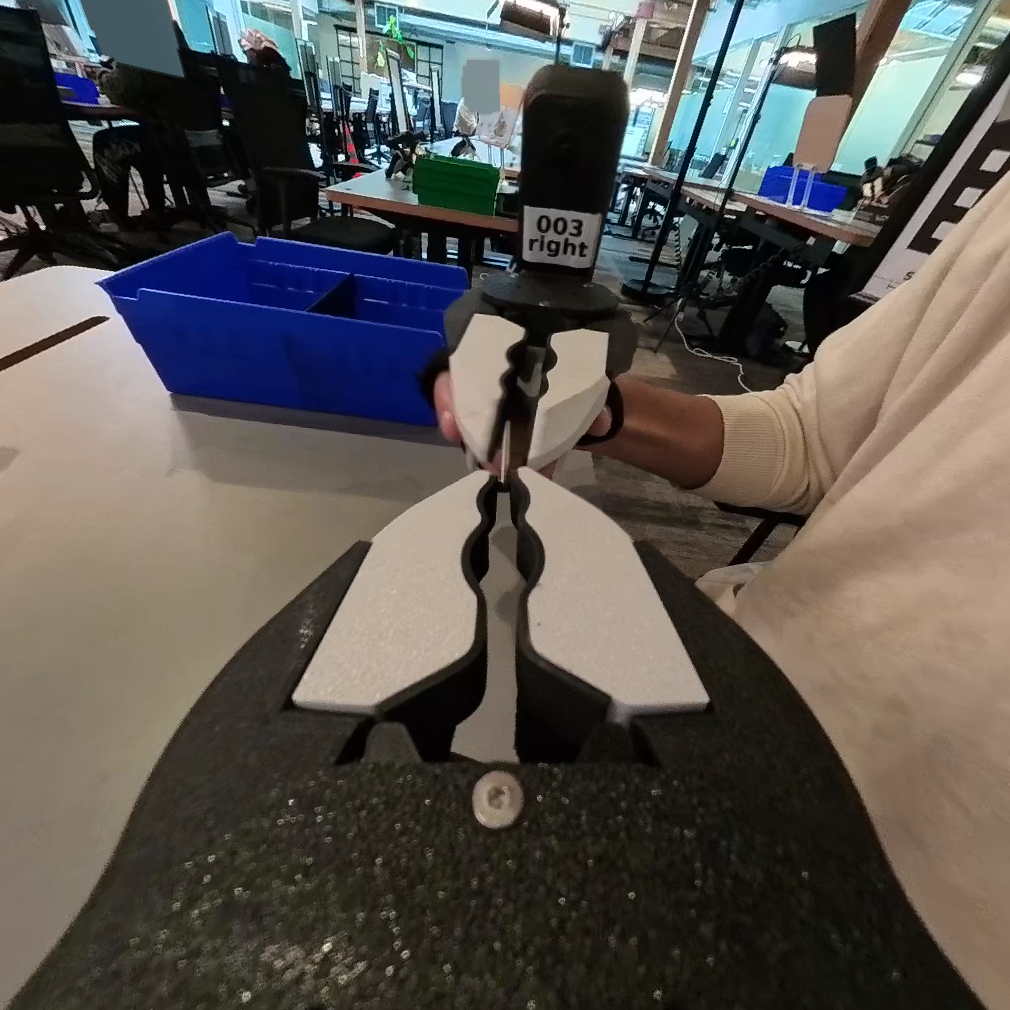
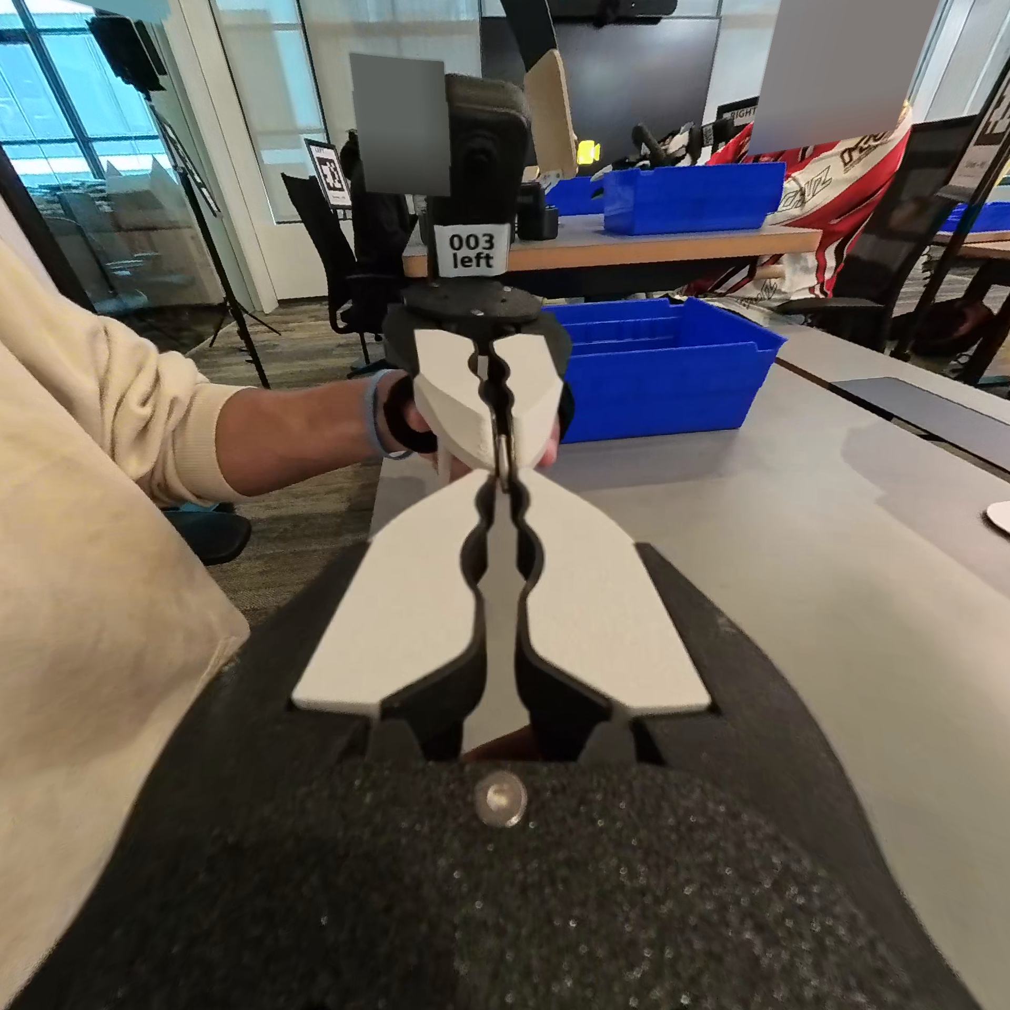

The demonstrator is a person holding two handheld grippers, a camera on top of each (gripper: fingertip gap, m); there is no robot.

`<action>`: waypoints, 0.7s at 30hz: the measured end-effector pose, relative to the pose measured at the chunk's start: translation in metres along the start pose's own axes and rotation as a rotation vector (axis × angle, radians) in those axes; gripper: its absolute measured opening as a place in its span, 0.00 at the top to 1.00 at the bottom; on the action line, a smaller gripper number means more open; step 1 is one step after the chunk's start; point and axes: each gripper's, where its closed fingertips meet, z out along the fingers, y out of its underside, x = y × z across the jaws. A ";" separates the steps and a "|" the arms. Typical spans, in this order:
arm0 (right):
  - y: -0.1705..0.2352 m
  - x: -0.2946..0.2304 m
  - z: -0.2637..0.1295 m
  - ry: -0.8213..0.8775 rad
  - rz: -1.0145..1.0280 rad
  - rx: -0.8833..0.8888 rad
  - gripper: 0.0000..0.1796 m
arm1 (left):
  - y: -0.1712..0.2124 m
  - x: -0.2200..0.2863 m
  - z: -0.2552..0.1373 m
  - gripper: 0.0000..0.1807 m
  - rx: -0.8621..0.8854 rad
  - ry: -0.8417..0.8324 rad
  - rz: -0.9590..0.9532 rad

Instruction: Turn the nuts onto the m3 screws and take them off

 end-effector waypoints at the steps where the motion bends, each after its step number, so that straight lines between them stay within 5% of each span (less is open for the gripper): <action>1: 0.000 0.000 0.000 0.003 -0.005 0.003 0.99 | 0.000 0.001 0.000 0.98 0.000 0.004 0.004; 7: -0.001 0.002 0.000 0.016 0.000 0.021 0.99 | 0.002 -0.002 0.002 0.97 -0.006 -0.031 0.003; 10: -0.002 0.013 -0.007 0.077 0.027 0.032 0.99 | 0.000 -0.009 -0.002 0.76 0.016 -0.125 0.013; 13: -0.011 0.037 -0.031 0.249 0.029 0.040 0.99 | 0.001 -0.025 -0.018 0.71 0.046 -0.316 0.026; 18: -0.040 0.133 -0.153 0.847 0.053 -0.104 0.99 | 0.042 -0.077 -0.077 0.76 -0.020 -0.892 -0.048; 21: -0.038 0.201 -0.239 1.079 0.096 -0.320 0.99 | 0.065 -0.080 -0.093 0.78 -0.025 -1.008 -0.117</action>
